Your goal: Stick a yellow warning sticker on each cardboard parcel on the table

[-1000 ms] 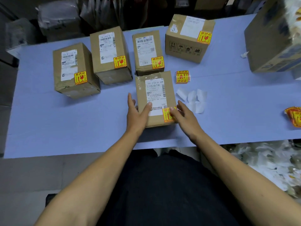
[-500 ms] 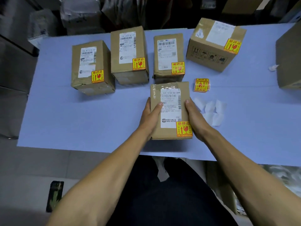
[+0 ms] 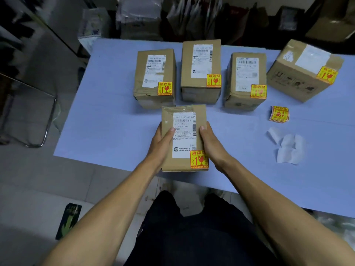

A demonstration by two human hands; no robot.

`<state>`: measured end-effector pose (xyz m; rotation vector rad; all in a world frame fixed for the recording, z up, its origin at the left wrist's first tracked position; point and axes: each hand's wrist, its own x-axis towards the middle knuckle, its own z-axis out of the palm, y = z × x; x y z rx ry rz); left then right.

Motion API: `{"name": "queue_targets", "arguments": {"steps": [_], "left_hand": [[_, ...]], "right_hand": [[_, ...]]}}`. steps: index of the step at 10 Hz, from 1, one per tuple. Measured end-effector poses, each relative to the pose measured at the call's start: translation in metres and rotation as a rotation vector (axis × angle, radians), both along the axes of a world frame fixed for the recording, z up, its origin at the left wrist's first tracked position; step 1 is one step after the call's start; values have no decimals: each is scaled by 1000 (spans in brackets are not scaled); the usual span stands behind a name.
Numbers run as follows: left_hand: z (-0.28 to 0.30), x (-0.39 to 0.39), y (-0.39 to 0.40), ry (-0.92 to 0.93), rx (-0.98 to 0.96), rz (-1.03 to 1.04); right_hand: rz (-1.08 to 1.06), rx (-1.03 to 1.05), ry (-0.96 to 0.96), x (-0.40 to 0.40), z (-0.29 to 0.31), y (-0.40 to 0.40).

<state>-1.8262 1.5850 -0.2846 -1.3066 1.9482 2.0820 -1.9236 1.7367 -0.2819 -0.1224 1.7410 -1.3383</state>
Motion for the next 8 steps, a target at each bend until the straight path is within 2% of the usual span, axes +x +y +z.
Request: {"name": "queue_targets", "arguments": {"steps": [3,5,6,7,8], "left_hand": [[-19,19,-90,-26,28,-86],[-25,16,-106,-18,16,-132],[-24,15,-110,-22,-9,-159],[-10,11,-108,-131,-141,-180],[14,2,-104,-253,-396,-189]], "right_hand": [[-47,48,-4,28,-20,-83],[-109,71,10,32,-19,-97],[-48,97,35,26,-12,-94],[47,233,156,15,3,-85],[53,405,402,8,23,-67]]}}
